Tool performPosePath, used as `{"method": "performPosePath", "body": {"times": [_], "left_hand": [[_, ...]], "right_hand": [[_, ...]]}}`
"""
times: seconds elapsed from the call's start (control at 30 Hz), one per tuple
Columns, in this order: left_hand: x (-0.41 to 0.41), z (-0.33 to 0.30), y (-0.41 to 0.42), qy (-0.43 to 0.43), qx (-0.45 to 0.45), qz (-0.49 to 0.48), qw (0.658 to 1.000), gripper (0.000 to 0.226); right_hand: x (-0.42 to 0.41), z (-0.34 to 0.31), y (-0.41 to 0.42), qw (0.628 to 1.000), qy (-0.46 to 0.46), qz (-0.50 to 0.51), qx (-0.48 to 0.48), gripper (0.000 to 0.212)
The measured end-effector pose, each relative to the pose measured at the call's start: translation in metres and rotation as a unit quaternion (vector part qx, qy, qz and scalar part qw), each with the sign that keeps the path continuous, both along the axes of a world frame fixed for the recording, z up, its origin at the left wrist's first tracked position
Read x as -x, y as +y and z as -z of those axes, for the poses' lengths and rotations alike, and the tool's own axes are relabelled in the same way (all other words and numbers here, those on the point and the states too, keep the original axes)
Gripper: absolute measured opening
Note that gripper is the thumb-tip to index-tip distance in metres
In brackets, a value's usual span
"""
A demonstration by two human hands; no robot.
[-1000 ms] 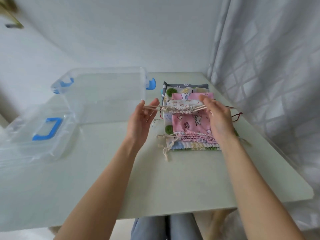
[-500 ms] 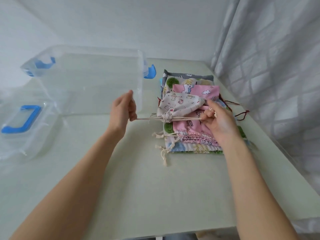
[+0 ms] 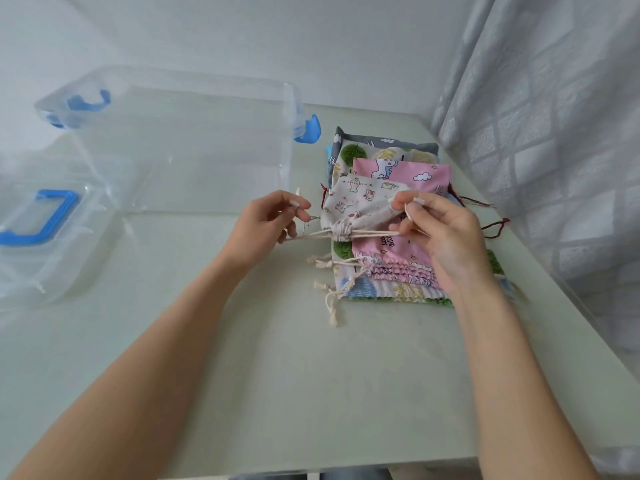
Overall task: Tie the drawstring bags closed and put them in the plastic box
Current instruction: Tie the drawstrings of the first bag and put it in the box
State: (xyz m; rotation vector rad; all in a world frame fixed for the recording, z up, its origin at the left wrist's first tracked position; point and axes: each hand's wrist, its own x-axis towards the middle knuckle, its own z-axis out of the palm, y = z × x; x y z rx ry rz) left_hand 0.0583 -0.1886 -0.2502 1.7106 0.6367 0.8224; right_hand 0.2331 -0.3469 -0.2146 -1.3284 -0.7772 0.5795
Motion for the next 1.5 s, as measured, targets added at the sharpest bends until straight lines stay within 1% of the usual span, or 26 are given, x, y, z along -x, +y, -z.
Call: {"method": "performPosePath", "body": {"times": [0.07,0.13,0.2,0.27,0.33,0.4,0.47,0.53,0.63,0.7,0.77,0.83,0.87,0.93,1.0,1.07,1.17,1.23,1.3,1.37,1.43,1.47,1.5], "left_hand": [[-0.001,0.000,0.002,0.005,-0.010,-0.046,0.999,0.031],[-0.002,0.000,0.002,0.006,-0.009,-0.083,0.997,0.034],[-0.003,0.000,-0.002,-0.003,-0.005,-0.081,0.997,0.033],[-0.002,-0.003,-0.008,-0.039,0.015,-0.045,0.998,0.030],[0.001,-0.011,-0.011,-0.088,0.033,-0.013,0.996,0.026],[0.004,-0.022,-0.011,-0.115,0.017,0.000,0.993,0.021],[0.008,-0.032,-0.014,-0.112,-0.019,0.010,0.993,0.019],[0.011,-0.039,-0.017,-0.095,-0.049,0.020,0.994,0.026],[0.016,-0.042,-0.019,-0.085,-0.057,0.038,0.994,0.036],[0.018,-0.043,-0.020,-0.076,-0.052,0.048,0.995,0.039],[0.017,-0.045,-0.022,-0.070,-0.047,0.062,0.994,0.039],[0.016,-0.047,-0.025,-0.073,-0.041,0.074,0.994,0.039],[0.015,-0.048,-0.025,-0.069,-0.041,0.075,0.994,0.038],[0.015,-0.045,-0.022,-0.049,-0.032,0.072,0.996,0.035],[0.015,-0.041,-0.019,-0.027,-0.001,0.083,0.996,0.032],[0.013,-0.038,-0.020,-0.021,0.010,0.091,0.996,0.031],[0.008,-0.036,-0.023,-0.032,-0.028,0.028,0.999,0.020],[0.007,-0.037,-0.023,-0.058,-0.028,-0.017,0.998,0.017],[0.008,-0.040,-0.023,-0.087,-0.019,-0.042,0.995,0.017],[0.010,-0.044,-0.026,-0.112,0.001,-0.011,0.994,0.015],[0.010,-0.046,-0.032,-0.123,0.013,0.063,0.990,0.010],[0.009,-0.045,-0.034,-0.123,0.014,0.082,0.989,0.015],[0.007,-0.044,-0.036,-0.118,0.015,0.083,0.989,0.018]], "right_hand": [[0.000,0.001,-0.001,1.000,-0.013,0.022,0.013,0.017],[0.002,0.002,-0.003,0.997,-0.031,0.067,0.019,0.019],[0.000,0.001,-0.004,0.992,-0.055,0.110,0.016,0.019],[-0.006,0.001,-0.005,0.987,-0.092,0.129,0.027,0.019],[-0.009,-0.004,-0.004,0.985,-0.121,0.115,0.042,0.017],[-0.003,-0.014,0.003,0.982,-0.158,0.080,0.067,0.022],[0.012,-0.026,0.018,0.973,-0.208,0.038,0.097,0.023],[0.029,-0.034,0.037,0.968,-0.223,-0.012,0.115,0.016],[0.050,-0.030,0.053,0.973,-0.190,-0.074,0.110,0.007],[0.060,-0.024,0.057,0.979,-0.146,-0.105,0.096,0.009],[0.065,-0.020,0.057,0.981,-0.128,-0.117,0.087,0.010],[0.067,-0.018,0.057,0.981,-0.145,-0.101,0.079,0.004],[0.067,-0.017,0.057,0.981,-0.154,-0.088,0.074,0.006],[0.066,-0.018,0.055,0.983,-0.152,-0.071,0.068,0.007],[0.063,-0.019,0.052,0.986,-0.144,-0.064,0.063,0.005],[0.060,-0.020,0.049,0.987,-0.132,-0.061,0.064,0.007],[0.056,-0.019,0.046,0.987,-0.141,-0.043,0.064,0.005],[0.051,-0.018,0.044,0.986,-0.149,-0.020,0.067,0.004],[0.046,-0.018,0.041,0.990,-0.126,-0.007,0.066,0.006],[0.044,-0.020,0.039,0.995,-0.083,-0.020,0.058,0.008],[0.044,-0.024,0.036,0.998,-0.020,-0.057,0.035,0.010],[0.044,-0.025,0.035,0.997,0.004,-0.079,0.022,0.013],[0.044,-0.027,0.033,0.995,0.018,-0.102,0.010,0.015]]}}
